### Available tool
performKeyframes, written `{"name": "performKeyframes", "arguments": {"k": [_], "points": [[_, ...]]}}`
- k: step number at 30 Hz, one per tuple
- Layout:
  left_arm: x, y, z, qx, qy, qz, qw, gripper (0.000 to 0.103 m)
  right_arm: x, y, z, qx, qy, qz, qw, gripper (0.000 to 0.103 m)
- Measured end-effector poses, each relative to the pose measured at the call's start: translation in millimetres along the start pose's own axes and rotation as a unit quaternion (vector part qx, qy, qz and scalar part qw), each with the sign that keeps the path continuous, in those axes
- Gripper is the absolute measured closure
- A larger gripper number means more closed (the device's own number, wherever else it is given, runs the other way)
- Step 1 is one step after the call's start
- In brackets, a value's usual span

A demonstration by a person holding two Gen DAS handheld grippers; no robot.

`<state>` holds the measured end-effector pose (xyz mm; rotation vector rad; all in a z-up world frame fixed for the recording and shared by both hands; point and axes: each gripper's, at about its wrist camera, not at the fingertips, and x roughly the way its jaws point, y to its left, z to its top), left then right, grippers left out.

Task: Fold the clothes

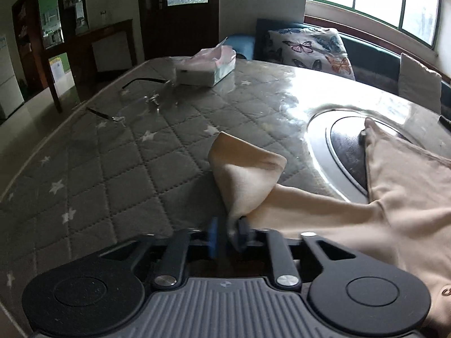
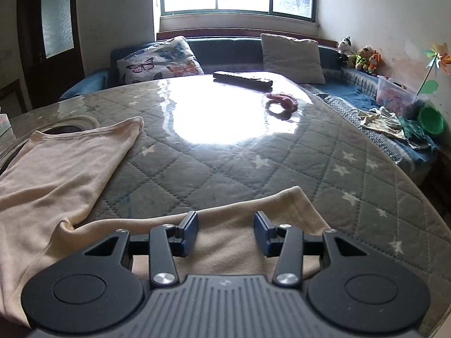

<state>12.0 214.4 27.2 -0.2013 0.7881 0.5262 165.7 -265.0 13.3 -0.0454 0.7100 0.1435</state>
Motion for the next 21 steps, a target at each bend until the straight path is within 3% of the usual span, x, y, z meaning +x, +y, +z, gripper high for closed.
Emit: {"name": "performKeyframes", "arguments": {"k": [4, 10, 13, 17, 21], "points": [[-5, -8, 1, 0.033, -0.017, 0.009, 0.9993, 0.047, -1, 0, 0, 0.000, 0.002, 0.001, 1.000, 0.058], [17, -23, 9, 0.074, -0.017, 0.015, 0.9970, 0.044, -2, 0, -1, 0.003, 0.002, 0.002, 1.000, 0.055], [24, -17, 12, 0.057, -0.031, 0.039, 0.9971, 0.044, -2, 0, -1, 0.005, 0.003, 0.003, 1.000, 0.054], [26, 12, 17, -0.009, -0.033, 0.063, 0.9974, 0.043, -2, 0, -1, 0.006, 0.004, 0.003, 1.000, 0.053], [28, 39, 18, -0.036, -0.037, 0.104, 0.9933, 0.041, -2, 1, 0, 0.004, 0.005, 0.002, 1.000, 0.052]]}}
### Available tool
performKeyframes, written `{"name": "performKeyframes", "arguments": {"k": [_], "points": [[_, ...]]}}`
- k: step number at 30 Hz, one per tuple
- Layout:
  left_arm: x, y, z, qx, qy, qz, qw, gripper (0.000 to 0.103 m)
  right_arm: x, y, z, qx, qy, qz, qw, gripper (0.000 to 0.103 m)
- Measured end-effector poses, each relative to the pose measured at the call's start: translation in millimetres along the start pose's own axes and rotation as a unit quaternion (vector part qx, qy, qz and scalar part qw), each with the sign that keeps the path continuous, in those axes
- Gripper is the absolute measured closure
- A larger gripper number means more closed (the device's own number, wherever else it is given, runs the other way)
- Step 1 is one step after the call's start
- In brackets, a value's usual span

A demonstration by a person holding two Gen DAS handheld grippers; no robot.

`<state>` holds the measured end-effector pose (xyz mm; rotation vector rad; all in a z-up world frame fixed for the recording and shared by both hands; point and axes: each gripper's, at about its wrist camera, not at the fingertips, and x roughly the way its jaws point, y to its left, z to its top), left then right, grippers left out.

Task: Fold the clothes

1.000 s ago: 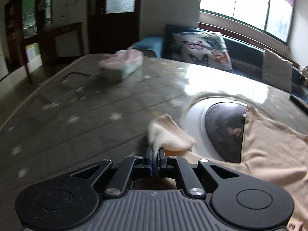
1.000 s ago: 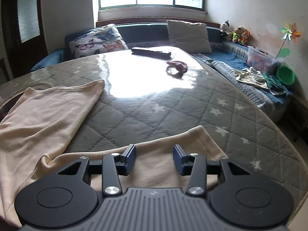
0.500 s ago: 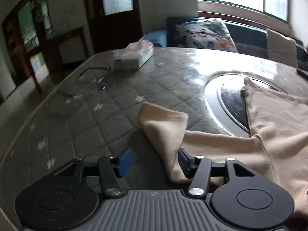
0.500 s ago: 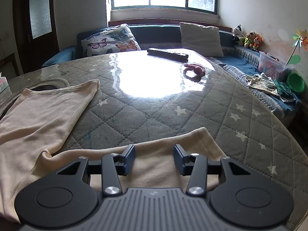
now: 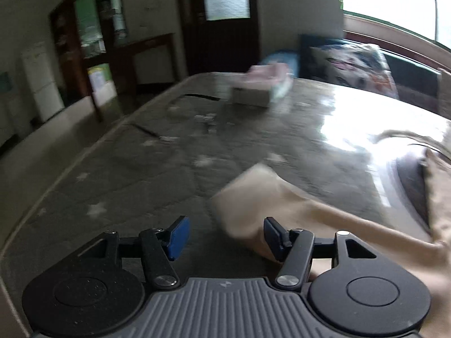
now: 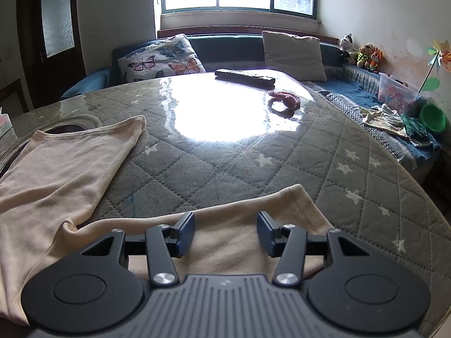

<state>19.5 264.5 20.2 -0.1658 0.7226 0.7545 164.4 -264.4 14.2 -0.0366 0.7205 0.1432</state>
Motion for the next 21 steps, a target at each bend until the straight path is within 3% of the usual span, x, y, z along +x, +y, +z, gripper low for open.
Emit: {"name": "performKeyframes", "arguments": {"k": [3, 8, 13, 21], "points": [[2, 13, 1, -0.011, 0.000, 0.020, 0.9997, 0.042, 1, 0, 1, 0.000, 0.000, -0.001, 1.000, 0.052], [-13, 7, -1, 0.002, -0.012, -0.015, 0.9998, 0.046, -1, 0, 1, 0.004, 0.002, -0.002, 1.000, 0.052], [-11, -20, -6, 0.056, -0.007, -0.064, 0.9963, 0.068, -8, 0, -2, 0.010, 0.001, 0.002, 1.000, 0.052], [12, -34, 8, 0.082, -0.024, -0.072, 0.9937, 0.069, -2, -8, 0, 0.015, 0.004, -0.006, 1.000, 0.052]]}}
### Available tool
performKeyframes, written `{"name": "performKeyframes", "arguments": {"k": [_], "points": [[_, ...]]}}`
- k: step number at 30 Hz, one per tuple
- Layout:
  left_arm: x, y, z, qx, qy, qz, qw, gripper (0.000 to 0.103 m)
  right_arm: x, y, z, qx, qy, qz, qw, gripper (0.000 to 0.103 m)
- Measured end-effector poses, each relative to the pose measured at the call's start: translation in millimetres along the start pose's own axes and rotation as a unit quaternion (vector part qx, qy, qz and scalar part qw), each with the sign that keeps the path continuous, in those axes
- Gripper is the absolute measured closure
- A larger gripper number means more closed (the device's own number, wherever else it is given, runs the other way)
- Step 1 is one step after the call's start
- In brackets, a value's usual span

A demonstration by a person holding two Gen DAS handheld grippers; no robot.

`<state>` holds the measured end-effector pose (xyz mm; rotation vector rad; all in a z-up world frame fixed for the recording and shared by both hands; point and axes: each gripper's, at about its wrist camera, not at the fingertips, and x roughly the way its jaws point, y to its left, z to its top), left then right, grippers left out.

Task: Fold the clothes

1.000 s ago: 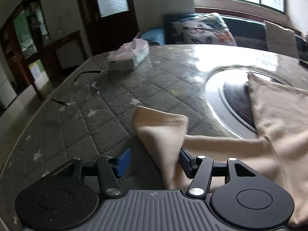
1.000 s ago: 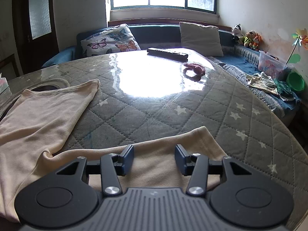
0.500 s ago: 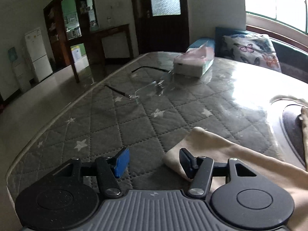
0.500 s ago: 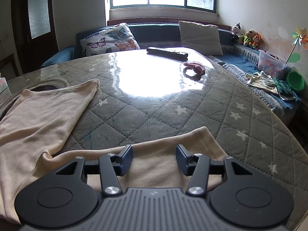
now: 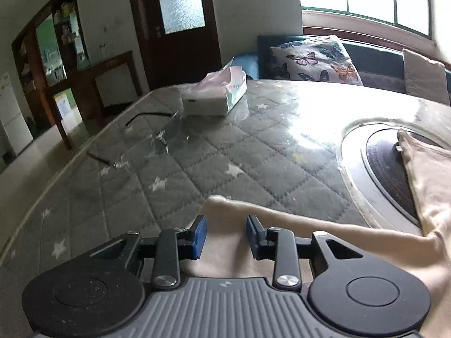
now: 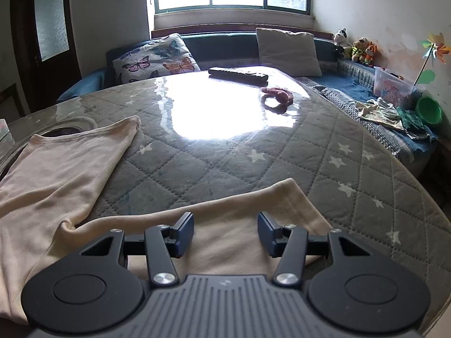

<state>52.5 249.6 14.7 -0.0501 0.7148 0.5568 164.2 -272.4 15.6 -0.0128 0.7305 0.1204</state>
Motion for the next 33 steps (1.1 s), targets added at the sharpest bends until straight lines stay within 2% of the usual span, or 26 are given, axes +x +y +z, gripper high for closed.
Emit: {"name": "performKeyframes", "arguments": {"k": [16, 20, 24, 28, 31, 33], "points": [[29, -2, 13, 0.045, -0.026, -0.010, 0.9986, 0.066, 32, 1, 21, -0.018, -0.014, 0.008, 1.000, 0.046], [24, -1, 15, 0.038, -0.020, -0.005, 0.9991, 0.066, 30, 1, 23, -0.022, -0.014, 0.005, 1.000, 0.045], [0, -5, 12, 0.040, -0.041, -0.018, 0.9982, 0.065, 14, 6, 24, -0.028, -0.023, 0.011, 0.999, 0.045], [-40, -21, 0, 0.074, -0.061, -0.080, 0.9922, 0.065, -8, 21, 20, -0.060, -0.021, 0.051, 0.997, 0.046], [-70, -40, -15, 0.120, -0.074, -0.138, 0.9804, 0.062, -24, 35, 16, -0.085, -0.016, 0.091, 0.992, 0.048], [-85, -53, -26, 0.138, -0.069, -0.183, 0.9709, 0.062, -36, 47, 11, -0.108, -0.014, 0.117, 0.987, 0.048]]}}
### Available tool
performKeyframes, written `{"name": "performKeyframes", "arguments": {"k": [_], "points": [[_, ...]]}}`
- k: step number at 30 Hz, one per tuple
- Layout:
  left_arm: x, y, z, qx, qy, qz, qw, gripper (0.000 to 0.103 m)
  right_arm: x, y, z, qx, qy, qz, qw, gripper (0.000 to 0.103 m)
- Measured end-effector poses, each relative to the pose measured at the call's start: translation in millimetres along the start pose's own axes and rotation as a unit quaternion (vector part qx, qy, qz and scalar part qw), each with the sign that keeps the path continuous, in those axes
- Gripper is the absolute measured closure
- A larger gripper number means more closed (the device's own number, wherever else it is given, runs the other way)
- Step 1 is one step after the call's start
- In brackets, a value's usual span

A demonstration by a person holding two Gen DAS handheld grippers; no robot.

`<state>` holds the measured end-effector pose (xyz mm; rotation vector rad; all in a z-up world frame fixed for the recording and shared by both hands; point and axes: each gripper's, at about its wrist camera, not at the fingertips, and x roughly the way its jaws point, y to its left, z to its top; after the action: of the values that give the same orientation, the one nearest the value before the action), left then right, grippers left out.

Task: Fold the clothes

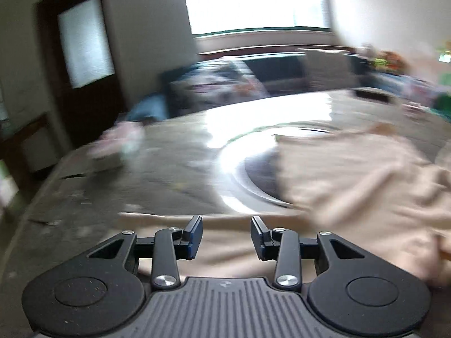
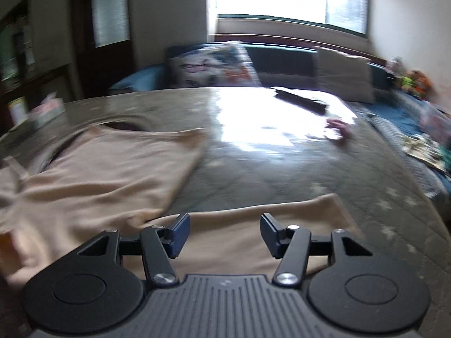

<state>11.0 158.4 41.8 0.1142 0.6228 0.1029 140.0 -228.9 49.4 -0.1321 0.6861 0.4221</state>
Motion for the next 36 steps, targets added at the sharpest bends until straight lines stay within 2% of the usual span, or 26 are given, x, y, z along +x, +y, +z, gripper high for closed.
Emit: {"name": "performKeyframes", "arguments": {"k": [5, 11, 16, 19, 20, 22, 24, 25, 27, 30, 36], "points": [[-23, -45, -2, 0.028, -0.001, -0.113, 0.9933, 0.061, -9, 31, -2, -0.026, 0.008, 0.058, 0.998, 0.055], [-40, -84, -1, 0.081, -0.015, -0.192, 0.9779, 0.061, -20, 75, -7, -0.083, 0.018, 0.138, 0.987, 0.056], [-37, -102, -10, 0.110, 0.001, -0.205, 0.9725, 0.061, -34, 114, -12, -0.135, 0.024, 0.201, 0.970, 0.056], [-30, -106, -15, 0.110, 0.015, -0.211, 0.9711, 0.064, -33, 134, -19, -0.165, 0.033, 0.212, 0.963, 0.062], [-32, -105, -18, 0.112, 0.019, -0.212, 0.9706, 0.067, -31, 140, -22, -0.177, 0.037, 0.209, 0.961, 0.064], [-29, -107, -21, 0.115, 0.028, -0.214, 0.9697, 0.084, -27, 147, -27, -0.188, 0.042, 0.206, 0.960, 0.071], [-28, -107, -24, 0.117, 0.032, -0.221, 0.9677, 0.094, -24, 150, -31, -0.192, 0.048, 0.196, 0.960, 0.085], [-29, -107, -25, 0.119, 0.031, -0.220, 0.9677, 0.098, -23, 149, -32, -0.191, 0.051, 0.194, 0.961, 0.088], [-35, -106, -25, 0.120, 0.027, -0.224, 0.9668, 0.100, -25, 148, -32, -0.191, 0.051, 0.194, 0.961, 0.095], [-44, -107, -29, 0.133, 0.023, -0.234, 0.9629, 0.100, -36, 145, -34, -0.203, 0.051, 0.202, 0.957, 0.096], [-35, -112, -34, 0.154, 0.052, -0.247, 0.9552, 0.098, -42, 142, -41, -0.216, 0.070, 0.209, 0.951, 0.096]]}}
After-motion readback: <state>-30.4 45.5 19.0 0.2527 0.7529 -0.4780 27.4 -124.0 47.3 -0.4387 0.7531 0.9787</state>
